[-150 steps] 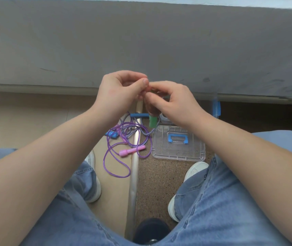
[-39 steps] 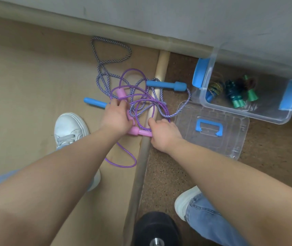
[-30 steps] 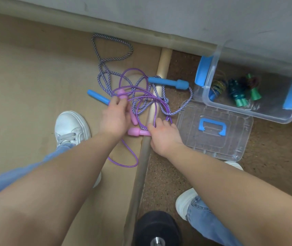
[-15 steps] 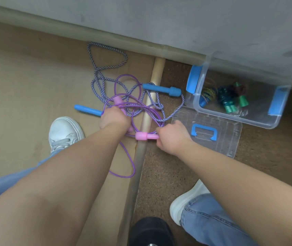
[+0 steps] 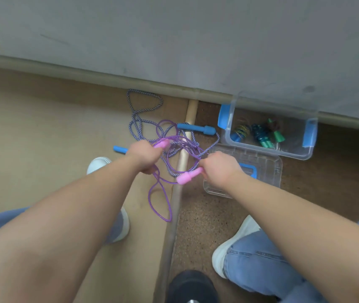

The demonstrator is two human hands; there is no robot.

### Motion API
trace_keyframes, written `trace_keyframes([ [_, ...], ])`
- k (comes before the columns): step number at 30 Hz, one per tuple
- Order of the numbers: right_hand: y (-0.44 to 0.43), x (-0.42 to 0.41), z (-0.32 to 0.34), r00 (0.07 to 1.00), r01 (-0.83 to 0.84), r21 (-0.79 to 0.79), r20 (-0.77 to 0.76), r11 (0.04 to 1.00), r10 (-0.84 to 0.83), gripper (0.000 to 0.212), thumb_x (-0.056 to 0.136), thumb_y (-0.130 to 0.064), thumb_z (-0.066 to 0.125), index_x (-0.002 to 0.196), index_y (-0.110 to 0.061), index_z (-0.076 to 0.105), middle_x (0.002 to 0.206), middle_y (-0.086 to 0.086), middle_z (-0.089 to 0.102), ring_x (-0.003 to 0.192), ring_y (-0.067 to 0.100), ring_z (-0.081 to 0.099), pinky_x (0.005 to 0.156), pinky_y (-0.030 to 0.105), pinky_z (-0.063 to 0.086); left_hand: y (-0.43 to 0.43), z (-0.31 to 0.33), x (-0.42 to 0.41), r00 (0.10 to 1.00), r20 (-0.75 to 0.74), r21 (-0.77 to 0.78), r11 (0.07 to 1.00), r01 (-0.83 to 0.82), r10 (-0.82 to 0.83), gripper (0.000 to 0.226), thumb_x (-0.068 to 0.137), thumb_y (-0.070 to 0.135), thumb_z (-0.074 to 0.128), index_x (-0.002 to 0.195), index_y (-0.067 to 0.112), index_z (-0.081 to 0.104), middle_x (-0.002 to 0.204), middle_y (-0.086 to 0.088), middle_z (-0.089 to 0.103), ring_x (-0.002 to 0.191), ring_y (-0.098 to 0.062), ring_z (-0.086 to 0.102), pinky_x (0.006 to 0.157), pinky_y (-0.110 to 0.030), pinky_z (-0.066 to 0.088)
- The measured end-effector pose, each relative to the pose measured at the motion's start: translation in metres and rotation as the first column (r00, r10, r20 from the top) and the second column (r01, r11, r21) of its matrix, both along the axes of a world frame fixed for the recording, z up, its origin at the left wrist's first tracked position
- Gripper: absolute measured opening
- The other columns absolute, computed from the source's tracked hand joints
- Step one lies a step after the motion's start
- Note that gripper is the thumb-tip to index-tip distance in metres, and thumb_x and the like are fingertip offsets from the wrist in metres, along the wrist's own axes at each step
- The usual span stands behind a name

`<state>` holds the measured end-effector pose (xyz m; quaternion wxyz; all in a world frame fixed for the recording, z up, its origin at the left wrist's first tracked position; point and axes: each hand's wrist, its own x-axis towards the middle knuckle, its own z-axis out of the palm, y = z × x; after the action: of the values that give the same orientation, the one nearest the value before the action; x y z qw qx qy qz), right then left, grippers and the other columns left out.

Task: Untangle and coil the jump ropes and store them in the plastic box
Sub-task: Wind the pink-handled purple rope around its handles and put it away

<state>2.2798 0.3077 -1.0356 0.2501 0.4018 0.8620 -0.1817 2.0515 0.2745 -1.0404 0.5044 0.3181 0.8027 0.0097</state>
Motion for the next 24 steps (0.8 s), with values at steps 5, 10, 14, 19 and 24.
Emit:
trace_keyframes([
  [5,-0.003,0.008,0.053,1.000,-0.012,0.140,-0.023,0.990,0.015,0.016,0.103,-0.022,0.044,0.118,-0.020,0.050,0.093,0.008,0.062,0.077,0.032,0.059,0.062,0.037,0.040,-0.004,0.067,0.000,0.995,-0.061,0.048,0.996,0.081,-0.078,0.050,0.096,0.046,0.043,0.104,0.002,0.064,0.074,-0.016,0.075,0.073,-0.036,0.075,0.074,-0.043,0.062],
  [10,-0.005,0.006,0.108,0.913,0.291,-0.124,-0.261,0.949,-0.314,0.020,0.098,-0.021,0.040,0.115,-0.021,0.051,0.094,0.008,0.067,0.071,0.027,0.067,0.065,0.036,0.054,-0.004,0.123,0.010,0.990,-0.068,0.065,0.990,0.124,-0.120,0.027,0.095,0.022,0.045,0.103,0.001,0.061,0.082,-0.013,0.076,0.061,-0.033,0.074,0.063,-0.043,0.063],
  [14,-0.012,0.005,0.153,0.823,0.340,-0.240,-0.392,0.909,-0.411,0.024,0.094,-0.026,0.051,0.117,-0.022,0.058,0.100,-0.003,0.065,0.092,0.020,0.063,0.076,0.029,0.044,-0.001,0.161,0.015,0.974,-0.109,0.151,0.965,0.216,-0.201,0.050,0.094,0.049,0.056,0.094,0.001,0.068,0.076,-0.012,0.076,0.061,-0.030,0.073,0.058,-0.036,0.062],
  [19,-0.019,0.010,0.195,0.785,0.326,-0.213,-0.481,0.921,-0.390,0.011,0.093,-0.021,0.057,0.104,-0.021,0.058,0.086,-0.011,0.059,0.082,0.016,0.056,0.065,0.025,0.039,0.000,0.212,0.026,0.903,-0.187,0.168,0.893,0.418,-0.387,0.055,0.087,0.060,0.060,0.086,0.006,0.071,0.072,-0.006,0.076,0.072,-0.030,0.075,0.061,-0.033,0.060],
  [24,-0.012,0.013,0.225,0.729,0.392,-0.245,-0.506,0.887,-0.462,0.030,0.091,-0.013,0.050,0.117,-0.028,0.050,0.090,-0.003,0.059,0.082,0.023,0.056,0.063,0.027,0.040,-0.003,0.275,0.040,0.879,-0.171,0.153,0.869,0.470,-0.445,0.057,0.053,0.051,0.069,0.095,0.013,0.073,0.075,-0.002,0.077,0.073,-0.025,0.073,0.060,-0.029,0.050],
])
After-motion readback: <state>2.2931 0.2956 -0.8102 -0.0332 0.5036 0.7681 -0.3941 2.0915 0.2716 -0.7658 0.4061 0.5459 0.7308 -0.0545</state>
